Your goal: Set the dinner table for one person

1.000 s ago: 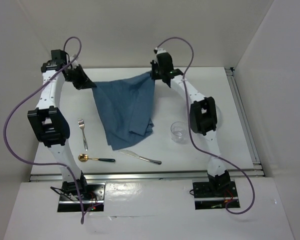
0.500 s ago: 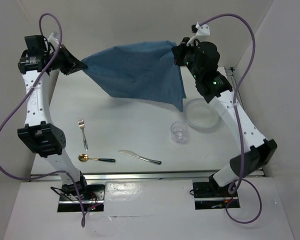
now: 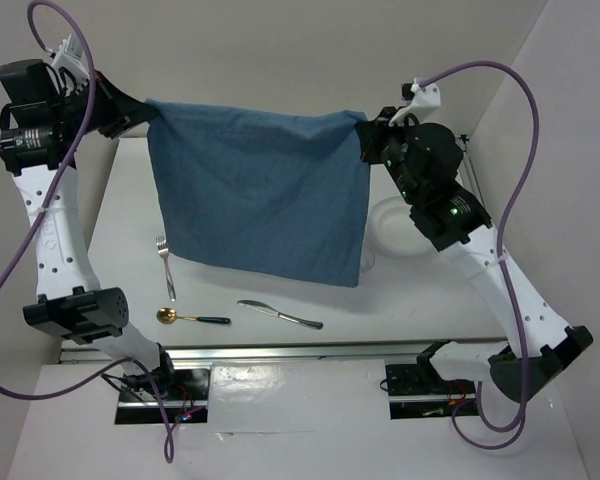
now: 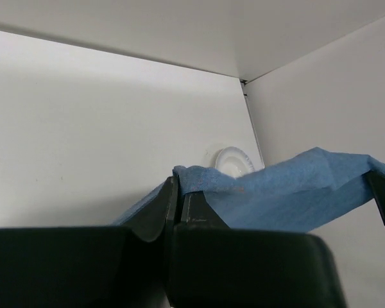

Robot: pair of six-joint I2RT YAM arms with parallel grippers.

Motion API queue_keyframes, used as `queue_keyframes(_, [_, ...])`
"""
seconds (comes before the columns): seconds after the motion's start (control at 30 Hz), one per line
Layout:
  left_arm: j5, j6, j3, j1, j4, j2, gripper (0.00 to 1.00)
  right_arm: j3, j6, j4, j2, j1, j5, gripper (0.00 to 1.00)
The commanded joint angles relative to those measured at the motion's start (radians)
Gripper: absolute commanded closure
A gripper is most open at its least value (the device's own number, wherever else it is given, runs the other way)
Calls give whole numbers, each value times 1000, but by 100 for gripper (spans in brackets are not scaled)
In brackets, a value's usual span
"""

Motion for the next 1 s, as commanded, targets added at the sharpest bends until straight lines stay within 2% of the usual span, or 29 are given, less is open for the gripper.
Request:
queue_keyframes(0.0, [42,-41,-16,3,96,58,100,0,-3,94,70,-23,22,100])
queue_keyframes(0.13, [66,-78,4,3,183,130,100,39,-12,163,196,-83,-16,100])
queue_keyframes(0.27, [33,-110,127,-15,222,258,100,104,-12,288,349,-157,-55,100])
queue_keyframes(0.43, [54,-193,297,-24,318,443,100,280,-3,351,498,-232,-93,100])
queue_keyframes(0.57, [83,-247,346,-24,410,491,100,362,-33,379,554,-260,-111,100])
queue_keyframes(0.67, [72,-236,264,-24,430,441,100,307,-44,379,540,-281,-112,100])
queue_keyframes(0.7, [83,-224,181,-24,441,421,100,265,-44,391,502,-281,-112,100])
queue_keyframes(0.77, [83,-198,95,-24,441,381,100,95,-44,401,450,-281,-112,100])
queue_keyframes(0.8, [83,-165,-16,-24,441,323,100,34,-29,411,393,-281,-112,100])
queue_keyframes(0.83, [83,-148,-83,-24,441,287,100,-93,-15,411,364,-290,-112,100])
queue_keyframes(0.9, [74,-89,-227,-24,430,209,98,-219,35,390,263,-290,-128,100])
queue_keyframes(0.93, [74,-69,-385,-24,430,119,84,-353,49,375,228,-290,-139,93])
queue_keyframes(0.97, [56,-52,-464,-24,398,74,65,-415,63,361,192,-290,-139,51])
